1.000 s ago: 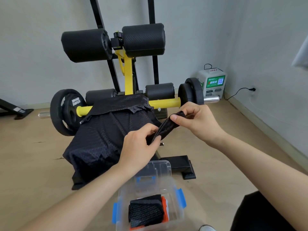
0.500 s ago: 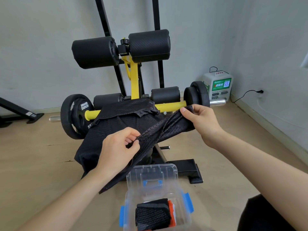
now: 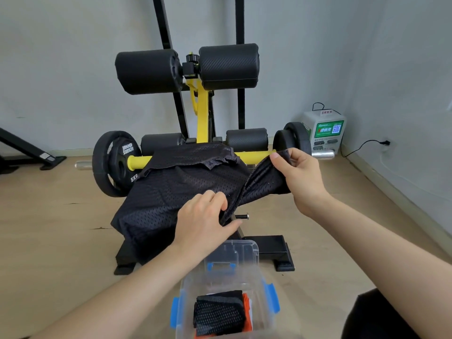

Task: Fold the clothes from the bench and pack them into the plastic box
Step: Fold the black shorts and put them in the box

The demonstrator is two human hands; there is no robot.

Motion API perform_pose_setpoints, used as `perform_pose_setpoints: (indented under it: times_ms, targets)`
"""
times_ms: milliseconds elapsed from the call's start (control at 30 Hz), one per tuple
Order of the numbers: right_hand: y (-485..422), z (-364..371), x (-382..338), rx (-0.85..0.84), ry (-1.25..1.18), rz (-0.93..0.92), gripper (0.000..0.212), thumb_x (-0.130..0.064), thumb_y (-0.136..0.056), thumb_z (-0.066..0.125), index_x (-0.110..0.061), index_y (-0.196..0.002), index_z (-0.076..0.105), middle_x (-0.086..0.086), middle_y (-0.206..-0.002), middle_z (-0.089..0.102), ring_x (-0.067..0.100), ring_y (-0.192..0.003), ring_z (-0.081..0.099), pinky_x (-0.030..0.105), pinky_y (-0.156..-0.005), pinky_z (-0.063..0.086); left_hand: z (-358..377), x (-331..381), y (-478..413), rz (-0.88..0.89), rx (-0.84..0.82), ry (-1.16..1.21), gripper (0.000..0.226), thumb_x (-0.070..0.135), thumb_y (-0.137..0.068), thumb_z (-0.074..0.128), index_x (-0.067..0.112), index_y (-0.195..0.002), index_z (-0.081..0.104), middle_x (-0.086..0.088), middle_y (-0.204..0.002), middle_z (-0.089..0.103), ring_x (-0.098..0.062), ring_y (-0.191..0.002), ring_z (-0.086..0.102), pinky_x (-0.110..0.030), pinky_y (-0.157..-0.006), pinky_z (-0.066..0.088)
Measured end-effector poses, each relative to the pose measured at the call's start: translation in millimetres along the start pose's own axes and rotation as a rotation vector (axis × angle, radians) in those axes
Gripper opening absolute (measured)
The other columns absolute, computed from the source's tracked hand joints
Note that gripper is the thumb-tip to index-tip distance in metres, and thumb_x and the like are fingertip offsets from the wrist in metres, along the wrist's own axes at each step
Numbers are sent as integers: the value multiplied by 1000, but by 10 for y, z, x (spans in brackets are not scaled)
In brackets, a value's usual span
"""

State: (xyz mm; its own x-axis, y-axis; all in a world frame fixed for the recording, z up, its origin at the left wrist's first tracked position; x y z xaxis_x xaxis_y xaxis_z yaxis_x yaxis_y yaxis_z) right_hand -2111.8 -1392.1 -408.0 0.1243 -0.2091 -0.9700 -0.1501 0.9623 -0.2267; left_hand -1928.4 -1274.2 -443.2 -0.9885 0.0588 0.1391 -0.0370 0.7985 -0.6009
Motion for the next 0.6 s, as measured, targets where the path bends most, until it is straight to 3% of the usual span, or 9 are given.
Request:
perform_pose_setpoints:
  times_ms: [133,333,500,600]
  targets:
    - [-17,-68,5,37,56,2,19,-24,-93,67,-8,-84,63,11,-79,65,21,-76,64,59,-79,58,8,-64,-45,-1,76,34,20,39,-80,75,22,-80,65,11,-77,61,-13,-68,58,-24,-52,38]
    - [-93,-182,108,81,100,27,19,-21,-93,66,-6,-81,64,6,-77,67,16,-73,63,38,-71,56,-97,-175,-63,-101,29,184,7,28,-83,72,25,-78,67,16,-86,62,-9,-81,54,-27,-63,47]
    - [-152,-138,345,-46,178,219,9,-16,-92,66,-11,-85,67,2,-83,67,18,-79,61,33,-73,48,-365,-456,-116,-444,19,559,10,25,-91,68,29,-82,70,14,-75,70,-1,-79,64,-23,-73,49]
    - [-128,-45,458,-131,240,283,9,-15,-91,66,-14,-82,64,3,-85,68,17,-79,61,29,-68,44,-423,-668,-147,-607,2,697,9,24,-96,63,26,-91,70,11,-81,73,-3,-83,67,-26,-78,49]
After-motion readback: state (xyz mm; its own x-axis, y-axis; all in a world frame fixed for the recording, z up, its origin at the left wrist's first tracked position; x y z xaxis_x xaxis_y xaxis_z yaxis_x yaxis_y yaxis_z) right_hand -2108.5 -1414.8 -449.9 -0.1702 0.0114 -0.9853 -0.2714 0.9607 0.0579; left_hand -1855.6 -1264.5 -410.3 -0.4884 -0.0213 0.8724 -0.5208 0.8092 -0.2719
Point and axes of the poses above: each hand's wrist, its own y-axis away from the middle knuckle, its own z-axis out of the palm, x = y × z, the point moved 6 cm from there along -y, towards the middle knuckle
